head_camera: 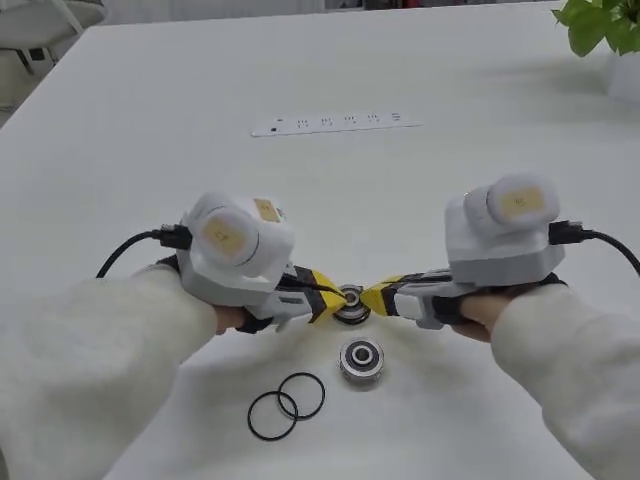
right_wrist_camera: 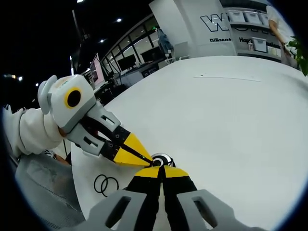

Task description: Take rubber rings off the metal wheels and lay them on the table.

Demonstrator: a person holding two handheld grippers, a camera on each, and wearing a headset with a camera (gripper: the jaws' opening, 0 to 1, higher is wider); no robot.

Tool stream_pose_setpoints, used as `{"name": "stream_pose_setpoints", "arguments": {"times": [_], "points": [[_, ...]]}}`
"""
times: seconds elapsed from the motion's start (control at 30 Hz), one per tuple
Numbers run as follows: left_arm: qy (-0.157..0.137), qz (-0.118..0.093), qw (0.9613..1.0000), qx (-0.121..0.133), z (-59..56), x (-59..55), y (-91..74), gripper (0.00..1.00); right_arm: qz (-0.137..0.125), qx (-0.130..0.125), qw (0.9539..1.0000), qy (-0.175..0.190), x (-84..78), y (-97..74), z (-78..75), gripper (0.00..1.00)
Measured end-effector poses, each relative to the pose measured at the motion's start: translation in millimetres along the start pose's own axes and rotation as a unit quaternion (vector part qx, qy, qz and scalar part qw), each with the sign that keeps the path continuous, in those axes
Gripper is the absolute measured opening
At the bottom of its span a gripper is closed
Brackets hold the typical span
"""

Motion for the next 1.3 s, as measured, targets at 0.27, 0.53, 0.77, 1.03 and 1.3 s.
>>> {"name": "stream_pose_setpoints", "arguments": {"times": [0.27, 0.53, 0.77, 1.03, 1.3], "points": [[-0.001, 0.0, 1.0, 0.002, -1.6, -0.3, -0.2, 0.01, 0.0, 0.001, 1.0, -0.009, 1.0, 0.7, -0.6, 0.0], [-0.003, -0.001, 1.0, 0.004, -2.0, -0.3, -0.4, 0.01, -0.001, 0.001, 0.9996, -0.029, 2.7, 1.6, 3.4, 0.0], [-0.026, -0.007, 0.9996, 0.01, -2.7, -1.5, -0.2, 0.01, 0.004, -0.002, 0.9987, -0.05, 2.2, 3.4, 7.7, 0.0], [-0.027, -0.017, 0.9991, 0.027, -6.1, -3.7, 0.1, 0.02, 0.001, -0.01, 0.9992, -0.039, 1.7, 0.4, 5.7, 0.0], [-0.009, -0.018, 0.9988, 0.045, -9.2, -3.0, 0.3, 0.02, -0.001, -0.012, 0.9994, -0.032, 1.5, -1.6, 4.3, 0.0]]}}
Point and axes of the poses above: the centre of the closed fingertips' face, and the gripper's own axes: y roughly forward along the fingers, z roughly to its left, x roughly out of its top, the point moved 9 cm from there along -y, roughly backward along the fingers, and after that the axes turned 10 degrees about z, right-handed, at the moved point
